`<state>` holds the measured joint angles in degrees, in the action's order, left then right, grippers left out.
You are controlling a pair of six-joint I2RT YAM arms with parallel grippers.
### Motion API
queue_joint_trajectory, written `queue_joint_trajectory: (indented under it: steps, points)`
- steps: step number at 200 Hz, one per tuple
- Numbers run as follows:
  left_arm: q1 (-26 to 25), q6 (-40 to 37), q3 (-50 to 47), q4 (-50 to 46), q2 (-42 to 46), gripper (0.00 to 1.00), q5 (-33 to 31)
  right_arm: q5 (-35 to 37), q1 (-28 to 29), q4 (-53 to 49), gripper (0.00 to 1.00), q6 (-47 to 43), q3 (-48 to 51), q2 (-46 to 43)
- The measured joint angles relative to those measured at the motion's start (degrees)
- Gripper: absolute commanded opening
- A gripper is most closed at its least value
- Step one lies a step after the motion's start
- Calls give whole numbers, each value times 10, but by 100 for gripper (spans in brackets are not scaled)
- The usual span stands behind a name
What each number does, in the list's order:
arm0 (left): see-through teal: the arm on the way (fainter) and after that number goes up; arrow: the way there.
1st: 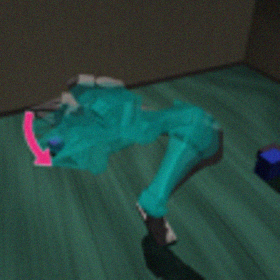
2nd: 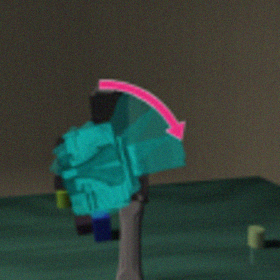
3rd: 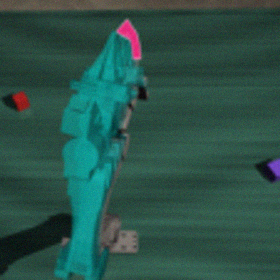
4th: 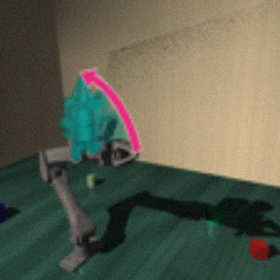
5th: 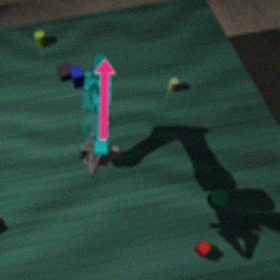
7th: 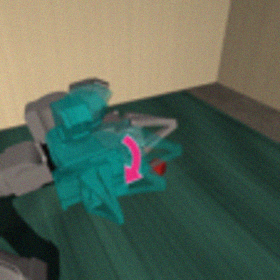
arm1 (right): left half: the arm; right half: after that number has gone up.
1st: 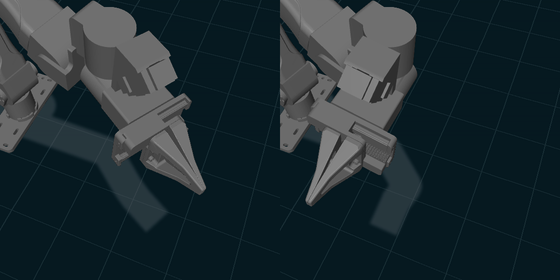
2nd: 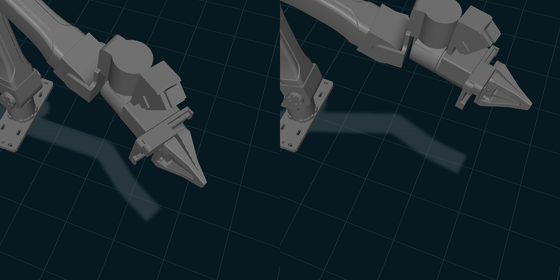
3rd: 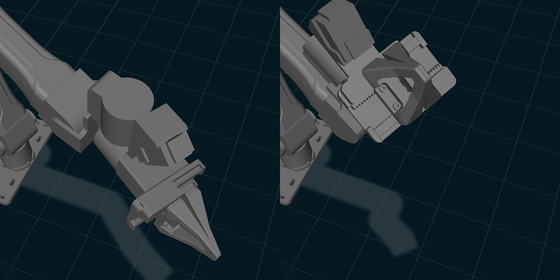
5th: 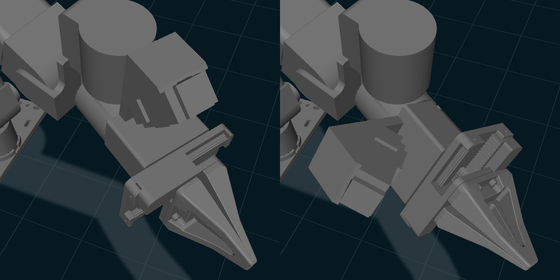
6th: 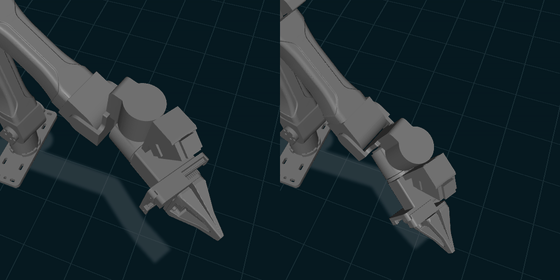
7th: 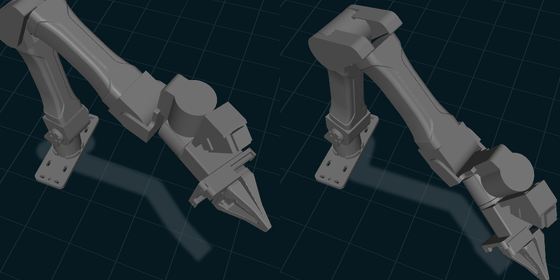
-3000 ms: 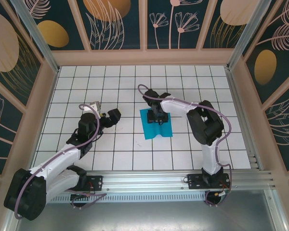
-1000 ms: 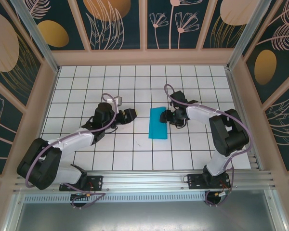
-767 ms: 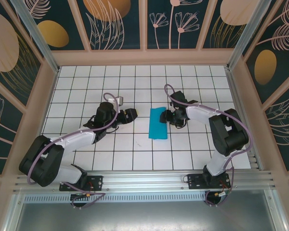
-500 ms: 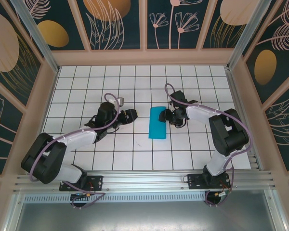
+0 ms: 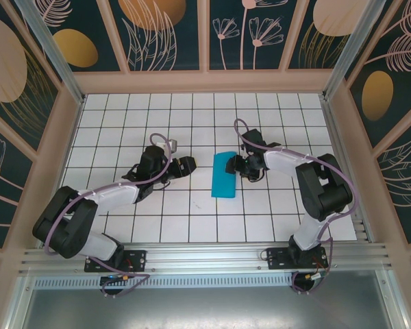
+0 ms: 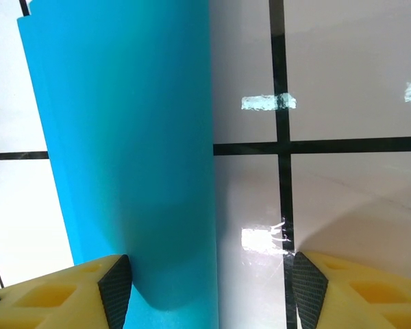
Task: Fold a paper plane with a square sheet of paper (pick it up from the middle)
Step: Fold the square sheet of paper in half at the center of the table.
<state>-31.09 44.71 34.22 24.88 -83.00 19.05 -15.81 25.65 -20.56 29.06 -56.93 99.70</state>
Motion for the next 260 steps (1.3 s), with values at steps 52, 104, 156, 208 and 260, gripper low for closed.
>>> queue_joint_trajectory:
  steps: [52,104,156,208,260]
  points:
    - [0,0,4,0,-8,61,0,-8,11,2,66,0,-19,6]
    - [0,0,5,0,-9,61,0,8,15,-4,65,-9,-23,21]
    - [0,0,6,0,-13,61,3,10,16,-7,63,-25,-24,22]
    - [0,0,11,0,-15,61,7,10,16,-20,62,-39,-31,23]
    - [-1,0,11,0,-15,59,16,10,17,-25,61,-48,-41,31]
